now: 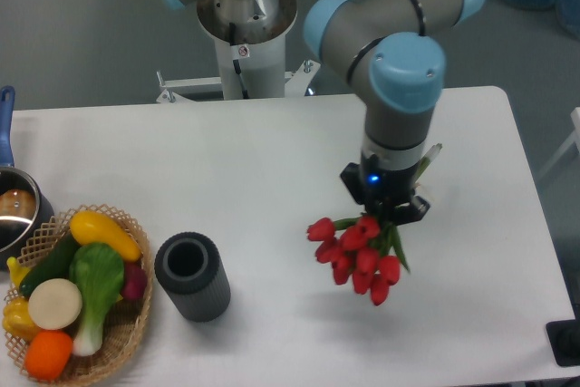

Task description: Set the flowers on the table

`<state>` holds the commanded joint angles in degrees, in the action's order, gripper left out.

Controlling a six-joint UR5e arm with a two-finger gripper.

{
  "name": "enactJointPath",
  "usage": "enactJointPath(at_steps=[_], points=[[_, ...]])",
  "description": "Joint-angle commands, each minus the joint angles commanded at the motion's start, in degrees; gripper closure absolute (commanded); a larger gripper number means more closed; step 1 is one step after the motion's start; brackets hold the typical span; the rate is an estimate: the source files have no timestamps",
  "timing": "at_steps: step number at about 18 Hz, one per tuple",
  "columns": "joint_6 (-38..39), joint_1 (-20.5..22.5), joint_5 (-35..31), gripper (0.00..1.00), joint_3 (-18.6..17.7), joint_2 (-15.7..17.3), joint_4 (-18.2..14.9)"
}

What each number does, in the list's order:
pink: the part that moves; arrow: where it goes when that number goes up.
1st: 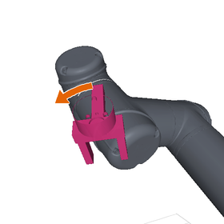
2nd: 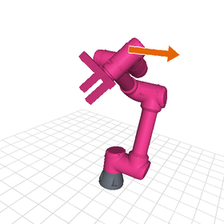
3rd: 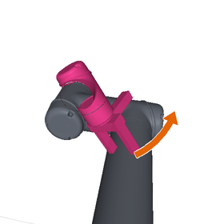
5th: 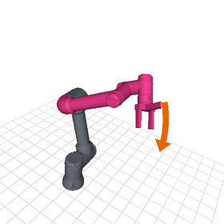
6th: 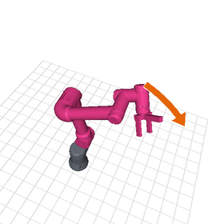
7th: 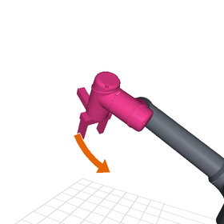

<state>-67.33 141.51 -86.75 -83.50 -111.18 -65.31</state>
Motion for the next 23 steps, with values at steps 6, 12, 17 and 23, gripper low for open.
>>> enactJointPath(at_steps=[6,12,17,23], points=[[0.44,-1.15,1.49,1.0,0.09,0.08,0.18],[2.2,-0.36,-0.08,1.0,-3.43,-0.79,0.35],[2.29,0.87,-1.75,1.0,-3.69,-3.25,0.35],[2.64,1.4,-1.67,0.87,-4.48,-6.41,2.28]])
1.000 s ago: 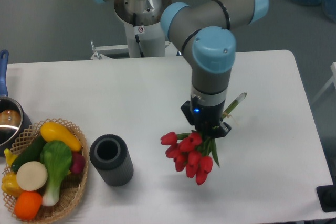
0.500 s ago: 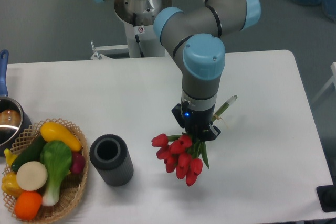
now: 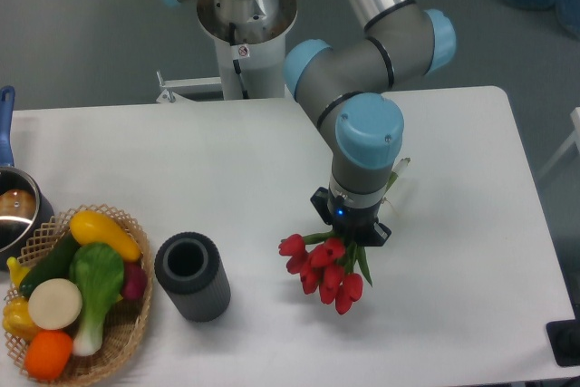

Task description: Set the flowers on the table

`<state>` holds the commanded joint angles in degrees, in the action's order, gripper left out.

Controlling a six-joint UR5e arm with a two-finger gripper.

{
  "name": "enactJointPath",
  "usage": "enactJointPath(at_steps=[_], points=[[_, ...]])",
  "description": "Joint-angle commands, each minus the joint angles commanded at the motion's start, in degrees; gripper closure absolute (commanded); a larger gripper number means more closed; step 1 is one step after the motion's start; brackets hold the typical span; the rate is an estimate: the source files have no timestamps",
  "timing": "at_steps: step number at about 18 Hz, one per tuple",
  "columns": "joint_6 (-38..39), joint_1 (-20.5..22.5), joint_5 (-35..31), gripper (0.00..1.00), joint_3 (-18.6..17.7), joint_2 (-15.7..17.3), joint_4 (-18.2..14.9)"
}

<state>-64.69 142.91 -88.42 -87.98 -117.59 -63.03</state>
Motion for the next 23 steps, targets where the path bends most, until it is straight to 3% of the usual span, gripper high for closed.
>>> enactJointPath(at_steps=[2,7,9,12,14,15,23], points=[[0.0,0.09,0.0,0.77,-0.17,-0.88,0.53],[-0.26,0.79,-0.09,0.73,-2.46,-1.06,4.75],[-0.35,0.97,-0.09,0.68,-2.46,-0.97,4.84],[-0.62,1.84,0.0,0.42,-2.55,-0.62,5.1],[-0.44,2.28,0.17,0.04,-2.81,-0.44,5.19],[-0.09,2.2,0.0,0.0,-2.9,-0.36,5.19],[-0.53,4.92,0.17,0.0,-4.75,4.74,5.19]])
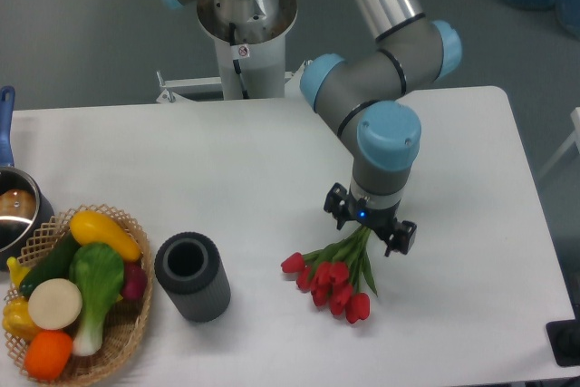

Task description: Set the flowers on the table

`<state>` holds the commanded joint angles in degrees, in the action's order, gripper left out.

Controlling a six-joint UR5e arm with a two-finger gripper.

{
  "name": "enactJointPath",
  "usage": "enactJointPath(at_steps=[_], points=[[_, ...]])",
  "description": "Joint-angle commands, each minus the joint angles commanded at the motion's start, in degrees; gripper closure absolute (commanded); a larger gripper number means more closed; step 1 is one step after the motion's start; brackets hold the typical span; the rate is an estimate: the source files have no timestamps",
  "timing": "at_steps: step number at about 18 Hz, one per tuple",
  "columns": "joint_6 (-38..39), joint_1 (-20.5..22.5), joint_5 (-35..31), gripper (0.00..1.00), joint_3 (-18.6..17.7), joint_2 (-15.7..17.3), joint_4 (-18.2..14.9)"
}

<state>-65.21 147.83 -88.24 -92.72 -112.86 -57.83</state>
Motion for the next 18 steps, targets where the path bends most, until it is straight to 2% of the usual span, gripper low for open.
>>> enactJointPath(at_steps=[2,9,15,18], points=[[-0.18,0.18,0.26,0.0,0.09,1.49,0.17],[-0.88,2.46,0.27,0.0,0.17,2.73,1.14],[-11.06,4.83,0.35,0.0,0.44,3.78,0.0],[-11.69,5.1,0.44,0.0,0.17,4.14,-0.35]])
